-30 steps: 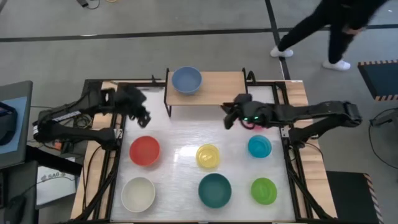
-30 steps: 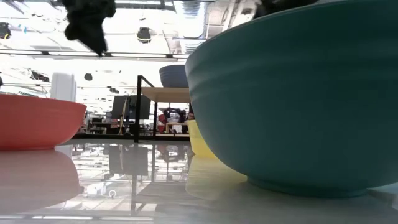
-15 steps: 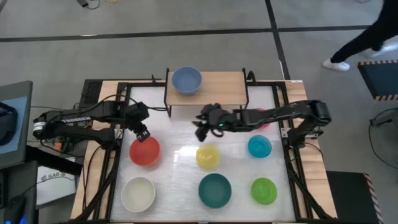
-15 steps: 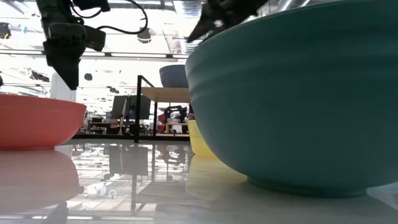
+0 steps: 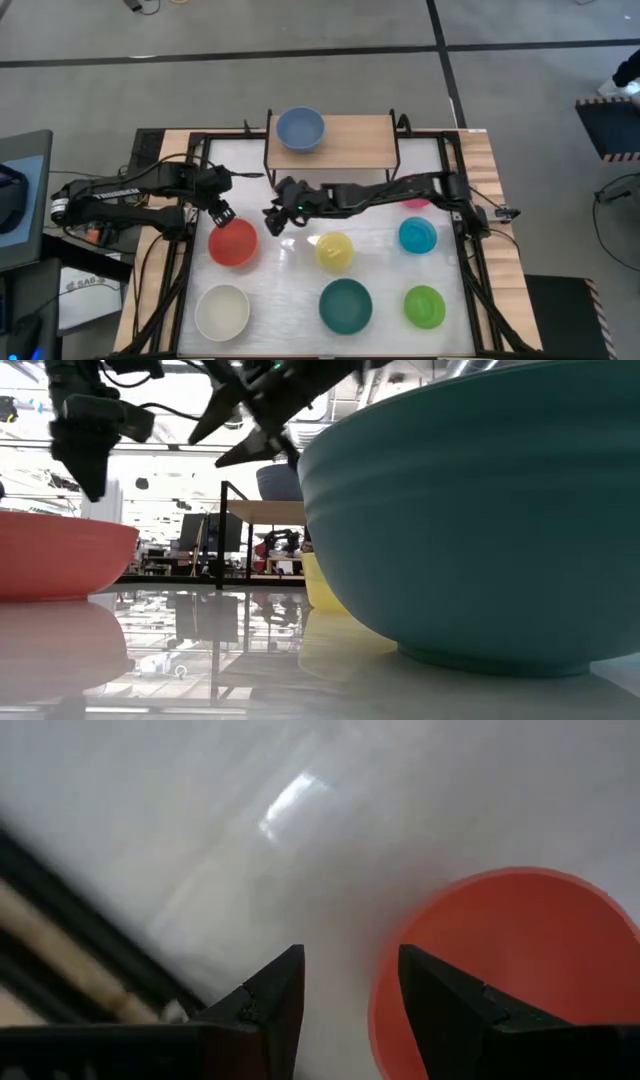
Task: Place and stack bowls onto a shelf
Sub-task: Stack the orange bowl on top of the blue bowl on the shelf
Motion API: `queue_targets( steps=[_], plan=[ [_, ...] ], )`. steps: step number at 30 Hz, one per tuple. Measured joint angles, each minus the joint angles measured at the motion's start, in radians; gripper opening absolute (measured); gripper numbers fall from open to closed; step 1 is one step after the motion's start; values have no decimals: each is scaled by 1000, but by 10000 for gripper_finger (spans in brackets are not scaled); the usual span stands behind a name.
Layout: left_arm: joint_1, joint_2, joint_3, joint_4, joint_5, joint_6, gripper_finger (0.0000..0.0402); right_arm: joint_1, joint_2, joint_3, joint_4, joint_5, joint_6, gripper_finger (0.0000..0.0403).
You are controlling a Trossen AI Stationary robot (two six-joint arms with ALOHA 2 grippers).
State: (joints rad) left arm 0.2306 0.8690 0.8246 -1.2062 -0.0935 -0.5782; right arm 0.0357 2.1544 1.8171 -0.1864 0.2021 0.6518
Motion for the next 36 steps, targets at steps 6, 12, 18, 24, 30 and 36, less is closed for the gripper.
queue_targets(
  steps=[6, 12, 18, 24, 30, 36],
  plan=[
    [-26, -117, 0, -48, 61, -217, 146, 11, 124, 130, -74, -57, 60, 222],
    [-53, -204, 0, -48, 59, -301, 146, 34, 251, 241, -91, -50, 93, 215],
    [-84, -230, 0, -97, 58, -365, 146, 38, 349, 329, -108, -47, 117, 210],
    [-120, -221, 0, -135, 51, -378, 146, 35, 373, 357, -163, -46, 114, 202],
    [-123, -221, 0, -130, 2, -373, 146, 23, 373, 357, -214, -40, 74, 134],
    [-123, -221, 0, -105, -3, -373, 146, 16, 371, 358, -233, -49, 47, 28]
  ],
)
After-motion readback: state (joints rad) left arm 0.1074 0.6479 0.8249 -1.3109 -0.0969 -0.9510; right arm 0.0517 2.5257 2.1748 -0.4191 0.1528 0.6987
